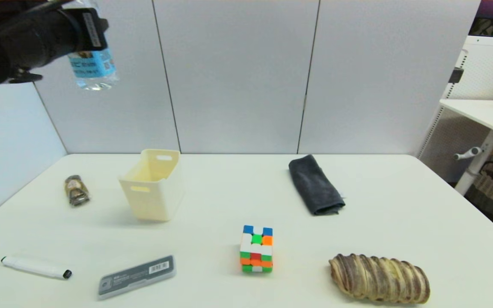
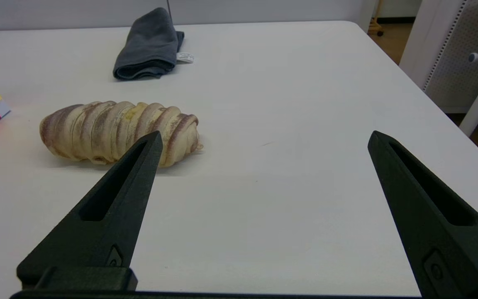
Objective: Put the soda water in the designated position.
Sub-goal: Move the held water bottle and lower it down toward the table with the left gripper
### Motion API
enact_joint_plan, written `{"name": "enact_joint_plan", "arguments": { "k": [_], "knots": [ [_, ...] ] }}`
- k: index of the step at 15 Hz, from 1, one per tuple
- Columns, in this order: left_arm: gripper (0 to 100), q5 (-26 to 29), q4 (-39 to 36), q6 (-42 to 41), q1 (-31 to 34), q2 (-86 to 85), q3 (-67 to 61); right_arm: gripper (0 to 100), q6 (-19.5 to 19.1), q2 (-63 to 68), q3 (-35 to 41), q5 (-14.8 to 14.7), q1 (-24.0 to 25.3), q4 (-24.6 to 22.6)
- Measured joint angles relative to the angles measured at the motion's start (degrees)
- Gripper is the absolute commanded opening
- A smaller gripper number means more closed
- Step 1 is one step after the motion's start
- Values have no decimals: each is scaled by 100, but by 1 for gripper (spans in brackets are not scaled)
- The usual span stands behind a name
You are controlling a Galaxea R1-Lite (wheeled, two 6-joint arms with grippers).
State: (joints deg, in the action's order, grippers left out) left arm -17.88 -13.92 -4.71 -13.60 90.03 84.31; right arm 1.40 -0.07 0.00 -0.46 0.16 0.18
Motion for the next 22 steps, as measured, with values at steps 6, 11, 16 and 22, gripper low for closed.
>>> {"name": "enact_joint_plan", "arguments": {
  "k": [6, 11, 16, 22],
  "knots": [
    [0, 970, 511, -157, 1347, -544, -518, 100, -2, 0, 0, 2, -2, -2],
    [0, 1513, -145, 91, 1647, -811, -1865, 100, 0, 0, 0, 5, 0, -2],
    [0, 1718, -1738, 355, 1674, -797, -3316, 100, 0, 0, 0, 5, 2, 0],
    [0, 1981, -2689, 361, 1674, -585, -4289, 100, 0, 0, 0, 2, 2, 0]
  ]
}}
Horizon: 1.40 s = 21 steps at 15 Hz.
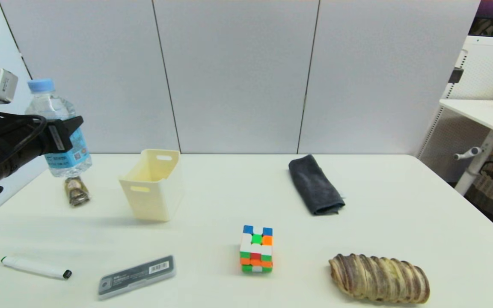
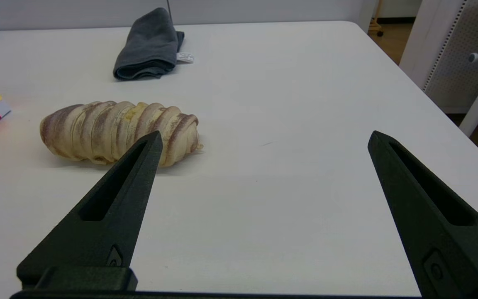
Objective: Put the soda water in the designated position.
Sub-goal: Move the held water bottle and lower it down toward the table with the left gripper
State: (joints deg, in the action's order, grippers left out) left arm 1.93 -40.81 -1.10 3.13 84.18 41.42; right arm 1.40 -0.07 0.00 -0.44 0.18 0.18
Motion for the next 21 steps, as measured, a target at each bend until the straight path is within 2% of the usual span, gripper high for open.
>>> {"name": "enact_joint_plan", "arguments": {
  "k": [10, 21],
  "knots": [
    [0, -17, -2220, -168, 11, 1198, -614, 100, 0, 0, 0, 2, -2, -2],
    [0, -35, -3591, -166, 20, 2274, -1386, 100, 0, 0, 0, 0, -2, 0]
  ]
}}
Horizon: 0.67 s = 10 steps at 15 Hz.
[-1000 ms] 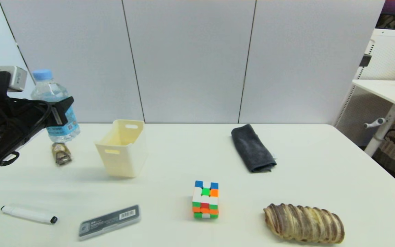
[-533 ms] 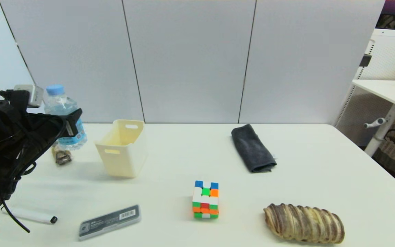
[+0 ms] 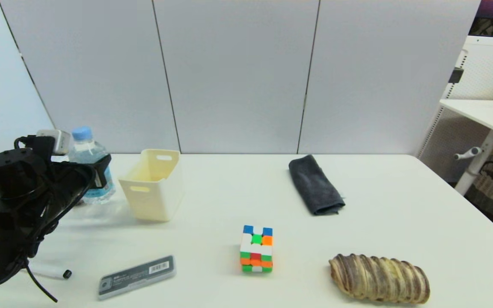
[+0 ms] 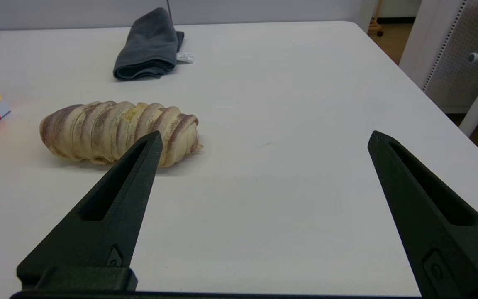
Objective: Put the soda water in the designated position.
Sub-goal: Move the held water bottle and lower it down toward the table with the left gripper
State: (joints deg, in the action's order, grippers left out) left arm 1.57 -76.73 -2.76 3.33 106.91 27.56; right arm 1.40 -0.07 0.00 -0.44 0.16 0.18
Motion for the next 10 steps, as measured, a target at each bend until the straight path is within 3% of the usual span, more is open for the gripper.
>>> {"name": "enact_joint_plan", "arguments": {
  "k": [10],
  "knots": [
    [0, -1, -412, -41, -9, 753, 355, 100, 0, 0, 0, 2, 0, -2]
  ]
}}
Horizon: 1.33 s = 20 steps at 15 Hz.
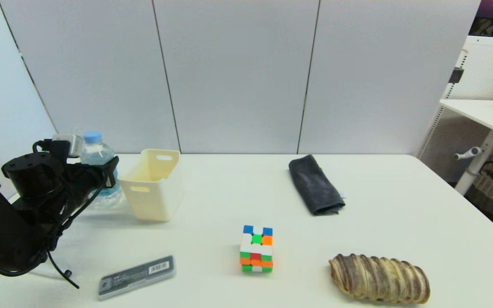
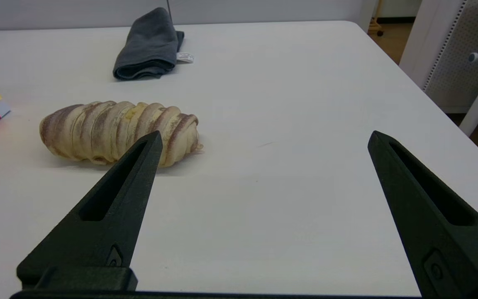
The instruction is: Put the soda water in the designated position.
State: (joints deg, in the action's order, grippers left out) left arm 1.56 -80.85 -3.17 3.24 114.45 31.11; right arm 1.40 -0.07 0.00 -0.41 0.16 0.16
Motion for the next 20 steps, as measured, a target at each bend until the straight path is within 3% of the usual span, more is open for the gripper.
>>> {"name": "enact_joint_plan", "arguments": {
  "k": [3, 4, 16, 20],
  "knots": [
    [0, -2, -18, -10, -9, 57, 30, 100, 0, 0, 0, 0, 0, 2],
    [100, -2, -18, -5, -13, 66, 37, 100, 2, 0, 0, -2, 0, 2],
    [100, 26, 30, 28, -13, -116, 127, 100, 0, 0, 0, 0, 0, 2],
    [100, 41, 950, 37, -13, -846, 583, 100, 0, 0, 0, -2, 2, 2]
  ]
}}
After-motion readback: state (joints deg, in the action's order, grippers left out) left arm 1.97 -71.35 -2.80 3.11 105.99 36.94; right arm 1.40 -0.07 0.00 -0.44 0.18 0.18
